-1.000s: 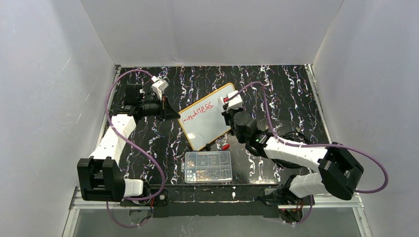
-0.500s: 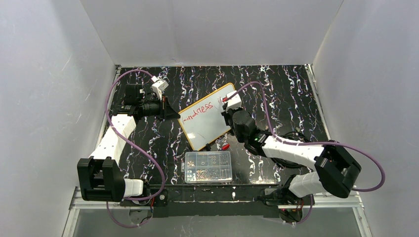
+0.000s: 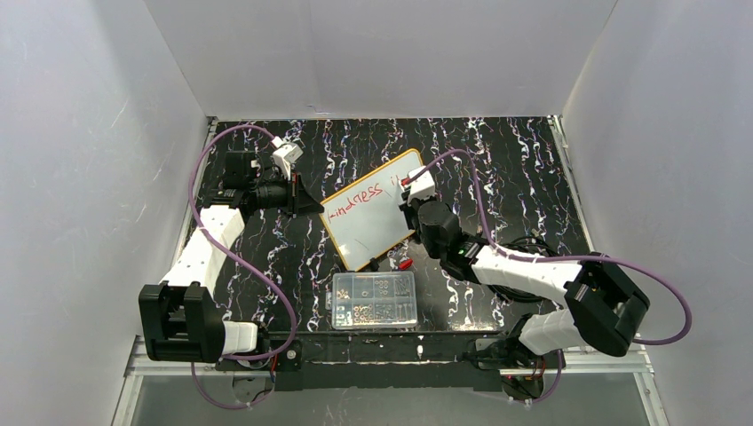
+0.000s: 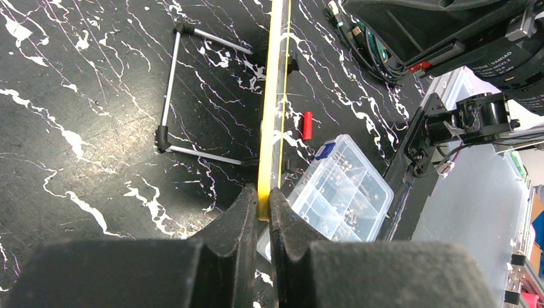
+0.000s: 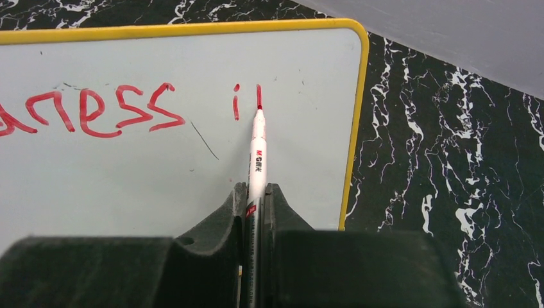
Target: Write a sentence on the whiteboard
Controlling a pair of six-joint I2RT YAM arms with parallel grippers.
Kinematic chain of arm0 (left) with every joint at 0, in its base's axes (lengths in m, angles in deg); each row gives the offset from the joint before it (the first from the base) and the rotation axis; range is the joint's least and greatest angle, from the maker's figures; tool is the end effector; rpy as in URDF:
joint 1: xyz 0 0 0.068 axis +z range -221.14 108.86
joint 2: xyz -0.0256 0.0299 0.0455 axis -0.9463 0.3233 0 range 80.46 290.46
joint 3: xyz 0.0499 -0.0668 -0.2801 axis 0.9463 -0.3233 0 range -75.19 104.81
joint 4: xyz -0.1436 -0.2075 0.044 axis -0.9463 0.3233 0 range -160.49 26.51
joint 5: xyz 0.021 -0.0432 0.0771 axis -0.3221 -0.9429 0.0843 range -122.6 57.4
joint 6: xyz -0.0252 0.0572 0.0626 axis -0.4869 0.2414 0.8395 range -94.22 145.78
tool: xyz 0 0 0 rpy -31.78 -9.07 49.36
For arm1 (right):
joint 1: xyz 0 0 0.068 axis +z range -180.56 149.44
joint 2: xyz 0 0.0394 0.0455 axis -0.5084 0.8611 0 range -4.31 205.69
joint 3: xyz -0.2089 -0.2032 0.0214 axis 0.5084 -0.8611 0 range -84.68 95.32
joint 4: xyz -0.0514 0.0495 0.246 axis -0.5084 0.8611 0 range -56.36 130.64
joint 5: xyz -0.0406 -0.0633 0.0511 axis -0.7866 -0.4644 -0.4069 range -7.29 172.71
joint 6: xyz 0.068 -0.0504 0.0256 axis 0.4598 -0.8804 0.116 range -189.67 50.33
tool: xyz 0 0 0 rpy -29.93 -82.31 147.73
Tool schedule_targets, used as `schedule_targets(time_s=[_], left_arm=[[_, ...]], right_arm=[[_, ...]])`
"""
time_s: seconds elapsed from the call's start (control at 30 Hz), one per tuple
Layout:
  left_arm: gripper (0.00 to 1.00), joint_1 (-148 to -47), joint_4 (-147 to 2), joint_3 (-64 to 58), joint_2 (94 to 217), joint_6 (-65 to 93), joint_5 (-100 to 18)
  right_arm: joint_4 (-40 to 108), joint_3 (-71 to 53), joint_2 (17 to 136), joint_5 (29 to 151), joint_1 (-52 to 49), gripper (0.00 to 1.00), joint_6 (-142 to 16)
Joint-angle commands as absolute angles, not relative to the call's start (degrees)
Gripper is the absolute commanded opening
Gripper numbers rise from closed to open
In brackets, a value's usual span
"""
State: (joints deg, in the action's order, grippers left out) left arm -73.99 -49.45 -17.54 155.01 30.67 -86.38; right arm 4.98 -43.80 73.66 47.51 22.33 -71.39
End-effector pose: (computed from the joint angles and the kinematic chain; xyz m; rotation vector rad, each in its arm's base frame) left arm 0.2822 -0.0775 0.3010 0.6383 1.9901 -1.0110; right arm 0.2320 0.2317 0.2746 -0.3520 1.6558 0.1412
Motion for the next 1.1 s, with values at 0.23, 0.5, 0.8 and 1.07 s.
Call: schedule_targets(time_s=[0.23, 0.5, 0.8, 1.07], left_arm=[[0.0, -74.22, -49.57, -17.39, 152.28, 30.77, -88.32], [0.0, -74.22, -49.64, -17.45, 152.3, 30.78, -88.32], [0.0, -74.26, -49.66, -17.45, 152.44, 30.78, -88.41], [0.0, -74.22, -49.66, -17.49, 152.44, 30.77, -88.51]], right_arm=[[2.93, -43.61, 72.67, 47.54, 22.09, 0.01, -70.3], [0.03, -42.36, 73.3, 46.03, 22.09, 0.01, -72.32], [-1.57, -41.8, 75.09, 44.59, 22.05, 0.01, -73.41], [-2.92, -41.48, 75.55, 43.96, 21.6, 0.01, -74.11]])
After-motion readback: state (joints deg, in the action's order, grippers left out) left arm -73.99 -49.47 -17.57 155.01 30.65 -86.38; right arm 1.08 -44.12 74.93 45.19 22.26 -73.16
